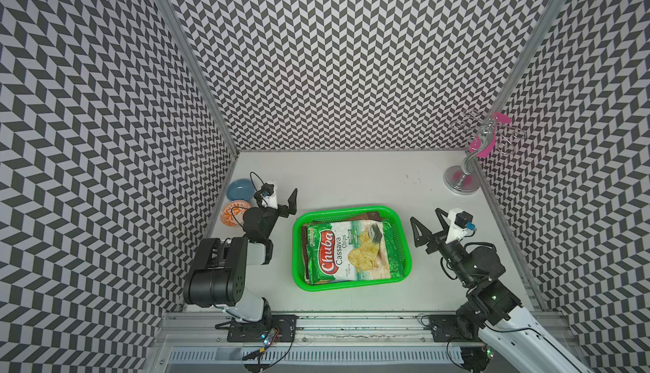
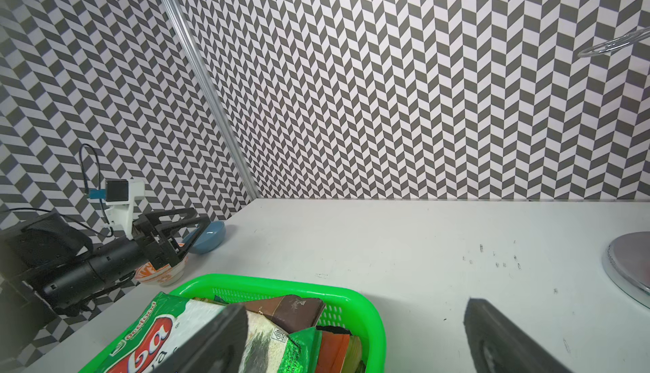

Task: Put the potato chips into the basket
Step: Reset both arms

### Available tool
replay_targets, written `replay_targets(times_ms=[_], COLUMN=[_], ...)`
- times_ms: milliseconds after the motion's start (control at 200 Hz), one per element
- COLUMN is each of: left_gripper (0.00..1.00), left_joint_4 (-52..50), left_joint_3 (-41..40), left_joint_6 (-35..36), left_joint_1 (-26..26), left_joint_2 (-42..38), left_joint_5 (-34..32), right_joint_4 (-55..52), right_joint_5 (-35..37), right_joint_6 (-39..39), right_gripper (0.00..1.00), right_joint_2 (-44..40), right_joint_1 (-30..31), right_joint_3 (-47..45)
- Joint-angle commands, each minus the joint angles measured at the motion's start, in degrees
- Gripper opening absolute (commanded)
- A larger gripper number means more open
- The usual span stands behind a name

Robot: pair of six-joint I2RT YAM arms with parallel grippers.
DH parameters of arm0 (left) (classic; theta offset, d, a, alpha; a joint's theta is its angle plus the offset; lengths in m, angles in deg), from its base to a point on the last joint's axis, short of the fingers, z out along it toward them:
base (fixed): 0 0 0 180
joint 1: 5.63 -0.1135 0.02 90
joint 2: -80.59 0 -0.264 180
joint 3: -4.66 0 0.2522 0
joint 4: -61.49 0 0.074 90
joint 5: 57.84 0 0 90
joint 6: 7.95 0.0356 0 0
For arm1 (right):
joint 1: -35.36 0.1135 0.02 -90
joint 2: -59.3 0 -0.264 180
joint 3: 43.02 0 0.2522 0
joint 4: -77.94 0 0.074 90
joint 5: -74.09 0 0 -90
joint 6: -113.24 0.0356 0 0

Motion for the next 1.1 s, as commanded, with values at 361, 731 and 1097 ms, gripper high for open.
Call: replay_targets(times_ms=[361,731,1097], left_gripper=[0.99,0.99,0.99], left_joint_4=[-10.8,5.0,4.3], left_joint_3=[-0.9,-8.8,-6.9], left_joint_6=[-2.4,-1.1,0.2], left_joint_1=[-5.3,-3.7,0.7], left_joint_2=[-8.5,-1.2,2.5], left_joint_5=[5.2,1.2,-9.3], right_joint_4=[1.5,1.3,9.9], right_joint_5=[-0.3,1.2,2.4], right_joint_6=[-1.1,0.5,-5.1], right_gripper=[1.0,1.0,1.0], right_joint_2=[-2.3,-4.0,8.2], right_joint_1=[-0.3,-0.3,-0.4], right_joint_3=[-0.8,-1.1,2.0])
